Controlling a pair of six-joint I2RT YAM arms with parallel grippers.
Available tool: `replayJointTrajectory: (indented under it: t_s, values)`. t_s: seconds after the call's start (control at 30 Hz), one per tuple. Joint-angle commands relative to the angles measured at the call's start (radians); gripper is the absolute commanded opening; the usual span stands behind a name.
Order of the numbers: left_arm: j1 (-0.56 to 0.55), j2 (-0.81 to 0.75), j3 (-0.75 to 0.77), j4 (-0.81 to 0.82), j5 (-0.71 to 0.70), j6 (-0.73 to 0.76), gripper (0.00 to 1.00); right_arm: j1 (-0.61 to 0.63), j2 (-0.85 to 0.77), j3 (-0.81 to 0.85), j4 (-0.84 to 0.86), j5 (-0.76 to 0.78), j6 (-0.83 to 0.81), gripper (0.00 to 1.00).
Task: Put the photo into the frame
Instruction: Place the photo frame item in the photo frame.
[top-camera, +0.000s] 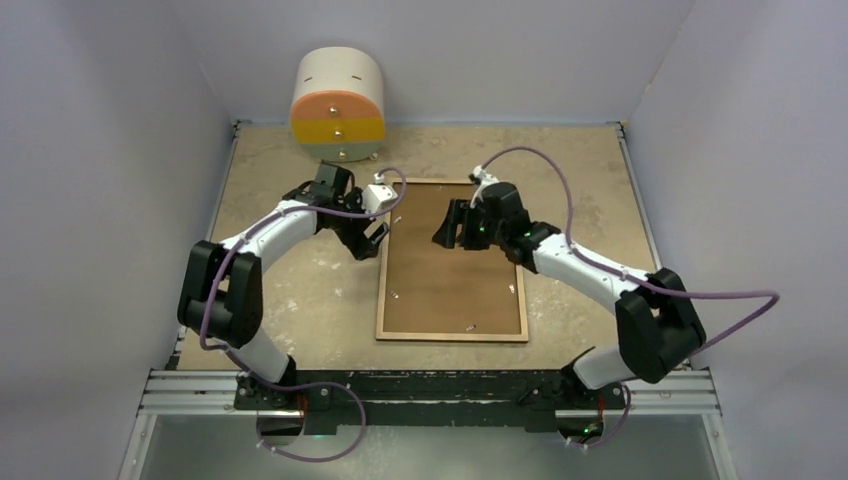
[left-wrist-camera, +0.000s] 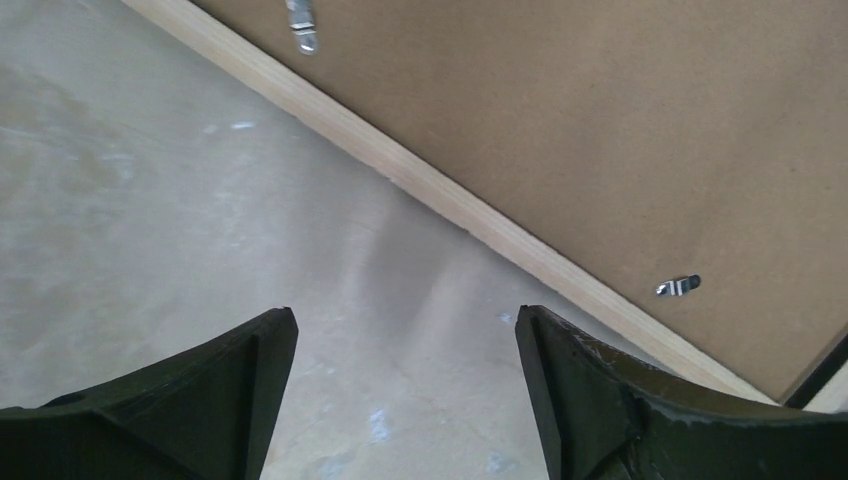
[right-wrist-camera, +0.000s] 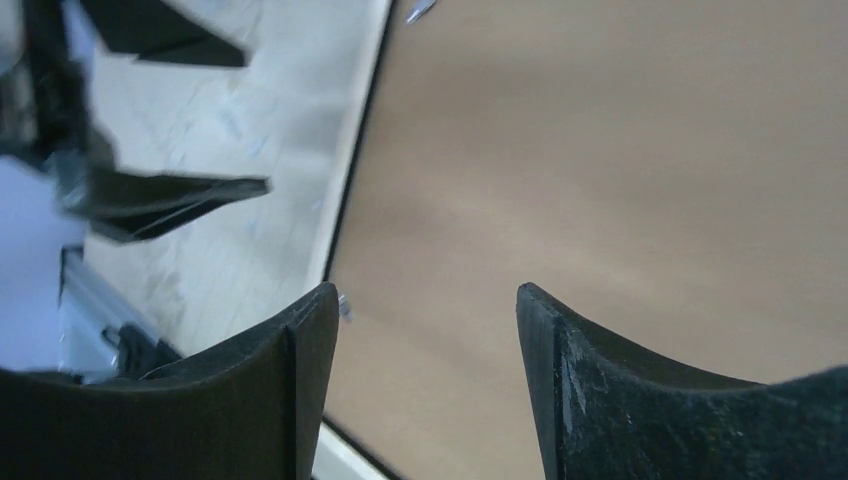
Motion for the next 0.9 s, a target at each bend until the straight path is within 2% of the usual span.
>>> replayJointTrajectory:
  t_s: [0.0, 0.27, 0.37, 0.63, 0.87]
  values:
    - [0.007, 0.047, -0.041, 0.03, 0.128, -0.099, 0.82, 0.107, 0.031, -0.081, 0.238, -0.114, 0.089, 0.67]
    - [0.016, 0.077, -0.084, 0.068, 0.225, -0.178, 0.68, 0.194, 0.139, -0.171, 0.486, -0.176, 0.156, 0.63]
    - [0.022, 0.098, -0.091, 0.065, 0.259, -0.194, 0.61, 0.221, 0.198, -0.151, 0.508, -0.182, 0.156, 0.59]
    - [0.03, 0.102, -0.154, 0.105, 0.279, -0.206, 0.49, 0.282, 0.321, -0.101, 0.541, -0.189, 0.153, 0.57]
    - [0.03, 0.108, -0.166, 0.12, 0.287, -0.212, 0.46, 0.304, 0.355, -0.083, 0.542, -0.186, 0.15, 0.56]
